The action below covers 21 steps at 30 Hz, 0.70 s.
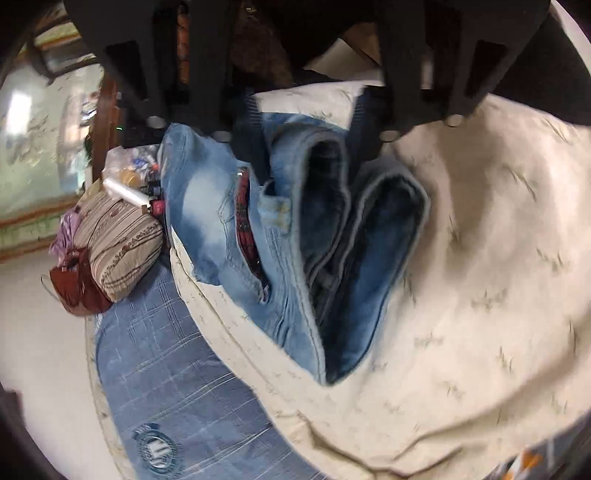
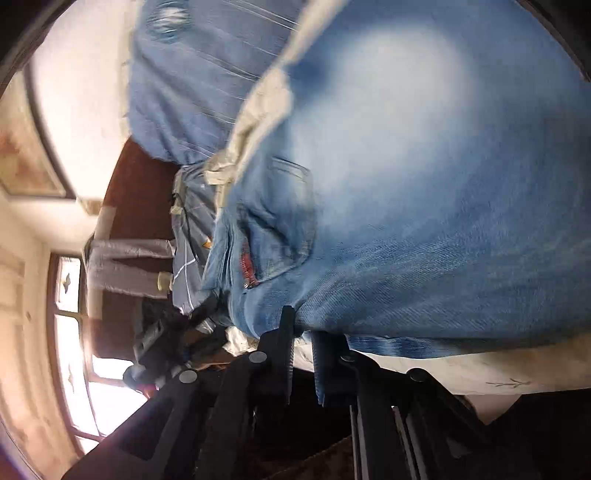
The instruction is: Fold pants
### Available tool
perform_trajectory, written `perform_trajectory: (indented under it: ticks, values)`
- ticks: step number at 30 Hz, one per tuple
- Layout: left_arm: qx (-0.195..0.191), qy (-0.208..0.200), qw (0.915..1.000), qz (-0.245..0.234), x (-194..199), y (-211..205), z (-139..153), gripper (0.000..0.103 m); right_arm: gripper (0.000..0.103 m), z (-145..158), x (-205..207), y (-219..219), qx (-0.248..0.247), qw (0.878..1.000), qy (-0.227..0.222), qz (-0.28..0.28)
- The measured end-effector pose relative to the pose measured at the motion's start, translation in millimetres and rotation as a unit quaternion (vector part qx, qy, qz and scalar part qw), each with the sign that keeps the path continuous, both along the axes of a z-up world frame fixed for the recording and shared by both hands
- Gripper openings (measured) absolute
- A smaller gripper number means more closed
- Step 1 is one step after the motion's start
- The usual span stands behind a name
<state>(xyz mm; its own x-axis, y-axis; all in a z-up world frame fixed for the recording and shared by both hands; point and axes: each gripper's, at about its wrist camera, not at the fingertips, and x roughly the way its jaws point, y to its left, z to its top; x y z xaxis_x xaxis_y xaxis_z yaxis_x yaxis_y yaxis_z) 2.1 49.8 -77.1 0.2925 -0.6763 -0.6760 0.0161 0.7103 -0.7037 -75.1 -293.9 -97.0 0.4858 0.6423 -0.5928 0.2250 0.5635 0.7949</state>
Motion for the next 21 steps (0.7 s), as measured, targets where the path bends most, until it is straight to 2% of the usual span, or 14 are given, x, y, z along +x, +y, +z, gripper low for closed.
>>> perform_trajectory:
  ticks: [3, 5, 7, 11, 13, 14, 16, 17, 18, 19, 21]
  values:
    - [0.041, 0.027, 0.9987, -0.018, 2.4, -7.3, -23.0, 0.028, 0.008, -20.5, 1.7, 6.7, -0.024, 0.999, 0.048, 0.005]
    - [0.038, 0.054, 0.9971, -0.038, 3.4, -11.4, -40.6, 0.025, 0.008, -42.9, -0.8, 9.4, -0.030, 0.996, 0.090, -0.001]
    - [0.039, 0.062, 0.9959, -0.054, 2.3, -11.2, -40.8, 0.027, 0.010, -49.0, -5.4, 9.0, -0.017, 0.995, 0.094, -0.017]
    - [0.046, 0.022, 0.9941, -0.096, -4.8, -5.4, -16.2, 0.032, 0.020, -25.9, -23.3, -2.9, -0.018, 0.996, 0.057, -0.060]
    - [0.049, -0.023, 0.9902, -0.129, -15.9, -3.9, 4.6, 0.035, 0.031, -14.6, -41.5, -26.3, -0.026, 0.993, 0.038, -0.110]
    - [0.049, -0.048, 0.9861, -0.152, -22.2, -5.9, 16.7, 0.041, 0.032, -10.0, -51.5, -38.9, -0.028, 0.990, 0.031, -0.133]
    - [0.052, -0.092, 0.9782, -0.179, -30.6, -15.5, 37.9, 0.053, 0.034, -0.7, -84.6, -80.1, -0.039, 0.977, 0.021, -0.208]
    - [0.058, -0.110, 0.9750, -0.184, -33.1, -19.1, 46.5, 0.060, 0.035, 5.1, -107.4, -107.6, -0.053, 0.964, 0.020, -0.260]
    - [0.066, -0.138, 0.9698, -0.190, -36.8, -28.5, 59.9, 0.062, 0.038, 7.6, -122.0, -123.8, -0.066, 0.954, 0.021, -0.292]
    - [0.067, -0.155, 0.9661, -0.195, -38.3, -35.9, 67.5, 0.062, 0.041, 12.1, -143.0, -147.1, -0.081, 0.938, 0.019, -0.337]
    - [0.071, -0.183, 0.9586, -0.206, -36.5, -60.4, 83.8, 0.069, 0.047, 16.1, -173.4, -181.3, -0.084, 0.913, 0.009, -0.400]
